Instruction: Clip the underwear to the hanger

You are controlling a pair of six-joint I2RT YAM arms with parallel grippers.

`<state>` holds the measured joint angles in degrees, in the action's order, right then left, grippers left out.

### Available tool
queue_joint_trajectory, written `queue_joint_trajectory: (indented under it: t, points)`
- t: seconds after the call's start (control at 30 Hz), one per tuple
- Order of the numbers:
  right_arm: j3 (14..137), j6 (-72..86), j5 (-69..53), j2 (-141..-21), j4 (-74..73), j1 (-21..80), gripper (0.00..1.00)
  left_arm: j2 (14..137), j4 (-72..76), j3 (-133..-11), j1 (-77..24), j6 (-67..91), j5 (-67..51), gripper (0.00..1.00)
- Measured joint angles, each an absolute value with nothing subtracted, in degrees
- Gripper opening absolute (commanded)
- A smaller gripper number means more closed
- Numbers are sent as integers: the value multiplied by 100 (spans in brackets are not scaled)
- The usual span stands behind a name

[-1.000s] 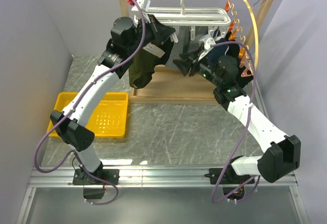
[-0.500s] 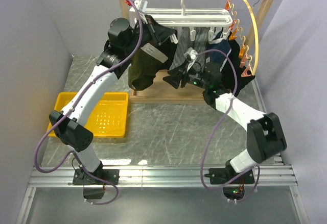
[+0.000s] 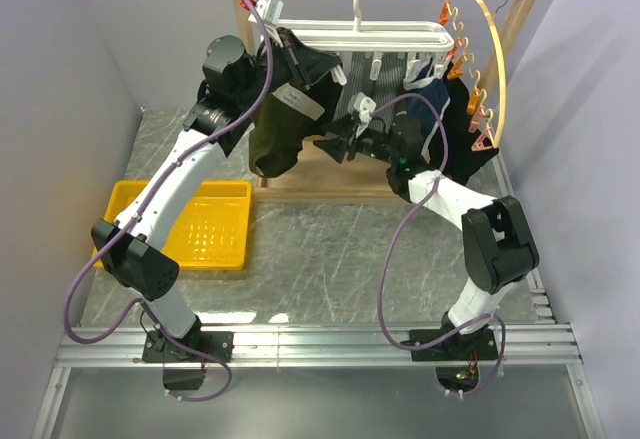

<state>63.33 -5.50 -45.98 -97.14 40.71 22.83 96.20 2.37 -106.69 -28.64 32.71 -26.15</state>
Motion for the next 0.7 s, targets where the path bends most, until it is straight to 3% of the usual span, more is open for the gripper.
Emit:
queue_joint_trajectory:
  t: [0.27, 0.43, 0.7]
  points:
    - [6984, -679, -4318, -10073, 4388, 2276, 50, 9581, 301, -10604, -2827, 3271, -2689, 0]
    - [6823, 676, -3854, -10136, 4464, 2213, 49, 9568, 344, -10547, -2810, 3277, -2722, 0]
    - [6331, 2773, -3505, -10084, 4635, 2189, 63, 9533, 388, -10501, -2788, 3354, -2770, 0]
